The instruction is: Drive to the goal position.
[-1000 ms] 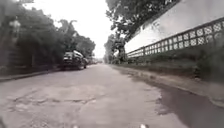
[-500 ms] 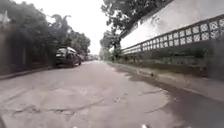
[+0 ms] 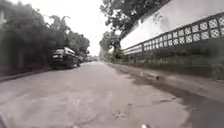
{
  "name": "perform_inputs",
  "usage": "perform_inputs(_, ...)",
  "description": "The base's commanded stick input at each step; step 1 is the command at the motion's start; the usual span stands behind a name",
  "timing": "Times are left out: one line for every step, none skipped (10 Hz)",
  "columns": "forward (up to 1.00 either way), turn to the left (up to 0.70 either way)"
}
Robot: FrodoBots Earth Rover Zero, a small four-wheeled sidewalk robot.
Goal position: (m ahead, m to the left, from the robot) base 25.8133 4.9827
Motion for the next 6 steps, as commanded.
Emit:
perform_inputs(0.85, 0.00)
perform_inputs(0.85, 0.00)
perform_inputs(0.85, 0.00)
perform_inputs(0.85, 0.00)
perform_inputs(0.85, 0.00)
perform_inputs(0.85, 0.00)
